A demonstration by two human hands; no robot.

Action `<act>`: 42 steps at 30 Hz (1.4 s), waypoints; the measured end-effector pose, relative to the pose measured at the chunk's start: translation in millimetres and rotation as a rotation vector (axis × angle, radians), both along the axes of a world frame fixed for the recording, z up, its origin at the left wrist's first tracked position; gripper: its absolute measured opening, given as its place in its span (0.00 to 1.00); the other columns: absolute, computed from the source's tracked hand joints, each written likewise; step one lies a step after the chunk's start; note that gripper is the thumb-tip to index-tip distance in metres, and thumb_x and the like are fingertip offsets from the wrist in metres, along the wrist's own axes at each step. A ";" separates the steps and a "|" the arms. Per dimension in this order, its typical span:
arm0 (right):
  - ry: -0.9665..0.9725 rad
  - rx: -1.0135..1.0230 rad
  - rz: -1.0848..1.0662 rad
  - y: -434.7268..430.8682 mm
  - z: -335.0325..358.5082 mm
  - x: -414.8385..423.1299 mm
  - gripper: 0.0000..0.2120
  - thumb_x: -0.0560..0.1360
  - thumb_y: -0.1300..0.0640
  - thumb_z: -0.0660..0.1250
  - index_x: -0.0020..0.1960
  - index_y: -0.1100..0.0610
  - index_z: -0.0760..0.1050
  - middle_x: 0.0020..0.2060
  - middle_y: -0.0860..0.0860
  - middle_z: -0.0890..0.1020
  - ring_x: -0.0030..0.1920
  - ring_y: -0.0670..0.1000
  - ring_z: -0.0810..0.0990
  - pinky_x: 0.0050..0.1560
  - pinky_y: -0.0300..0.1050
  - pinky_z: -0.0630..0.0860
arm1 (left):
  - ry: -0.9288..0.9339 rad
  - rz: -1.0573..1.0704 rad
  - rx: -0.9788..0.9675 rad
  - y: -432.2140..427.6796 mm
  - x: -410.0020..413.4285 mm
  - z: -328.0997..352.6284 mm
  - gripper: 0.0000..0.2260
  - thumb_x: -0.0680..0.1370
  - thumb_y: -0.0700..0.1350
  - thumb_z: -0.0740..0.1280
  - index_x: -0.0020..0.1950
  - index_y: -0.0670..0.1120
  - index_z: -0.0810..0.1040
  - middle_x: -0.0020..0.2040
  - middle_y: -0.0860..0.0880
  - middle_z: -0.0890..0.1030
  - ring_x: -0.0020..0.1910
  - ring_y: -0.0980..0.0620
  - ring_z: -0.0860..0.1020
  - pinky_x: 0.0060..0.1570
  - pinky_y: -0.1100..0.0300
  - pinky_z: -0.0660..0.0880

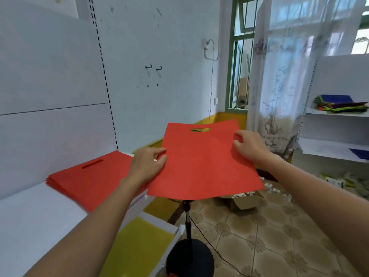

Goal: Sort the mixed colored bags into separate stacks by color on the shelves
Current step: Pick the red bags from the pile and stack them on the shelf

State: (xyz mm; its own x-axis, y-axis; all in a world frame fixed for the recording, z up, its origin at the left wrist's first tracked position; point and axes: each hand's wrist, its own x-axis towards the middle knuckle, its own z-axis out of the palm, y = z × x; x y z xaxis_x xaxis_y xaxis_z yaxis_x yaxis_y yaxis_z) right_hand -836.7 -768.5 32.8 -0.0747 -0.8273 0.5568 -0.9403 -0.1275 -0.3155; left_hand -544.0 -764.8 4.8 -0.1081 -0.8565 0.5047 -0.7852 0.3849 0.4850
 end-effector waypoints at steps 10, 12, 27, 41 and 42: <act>0.026 -0.032 0.211 -142.5 12.1 55.4 0.10 0.74 0.62 0.59 0.49 0.67 0.75 0.50 0.63 0.80 0.53 0.63 0.76 0.51 0.52 0.71 | -0.042 0.260 -0.012 -78.2 41.2 0.8 0.15 0.76 0.41 0.64 0.61 0.48 0.78 0.61 0.47 0.79 0.62 0.47 0.73 0.61 0.57 0.66; 0.048 -0.010 0.322 -173.0 10.6 90.2 0.07 0.74 0.62 0.59 0.47 0.65 0.74 0.50 0.63 0.80 0.53 0.63 0.76 0.49 0.50 0.69 | -0.041 0.372 -0.015 -76.8 65.1 0.4 0.14 0.76 0.41 0.64 0.61 0.47 0.79 0.60 0.46 0.79 0.62 0.46 0.74 0.62 0.56 0.66; 0.145 0.070 0.975 -232.5 -22.2 268.0 0.04 0.75 0.61 0.57 0.43 0.62 0.68 0.47 0.61 0.77 0.50 0.61 0.75 0.45 0.49 0.68 | 0.033 1.049 0.048 6.9 118.2 -26.6 0.15 0.77 0.43 0.62 0.63 0.49 0.77 0.63 0.49 0.77 0.64 0.49 0.72 0.65 0.56 0.65; 0.246 0.404 0.899 -234.1 -80.5 267.0 0.08 0.75 0.59 0.58 0.50 0.62 0.72 0.55 0.62 0.78 0.55 0.61 0.76 0.48 0.46 0.71 | 0.105 1.145 0.394 -7.5 114.9 -62.0 0.19 0.75 0.43 0.63 0.66 0.47 0.73 0.66 0.46 0.74 0.64 0.47 0.73 0.62 0.57 0.68; 0.252 0.406 0.907 -234.1 -80.5 266.6 0.10 0.75 0.59 0.58 0.53 0.63 0.72 0.55 0.61 0.77 0.55 0.61 0.76 0.48 0.46 0.71 | 0.104 1.147 0.391 -8.6 114.1 -61.7 0.19 0.75 0.43 0.63 0.66 0.46 0.73 0.66 0.46 0.74 0.64 0.47 0.72 0.62 0.57 0.68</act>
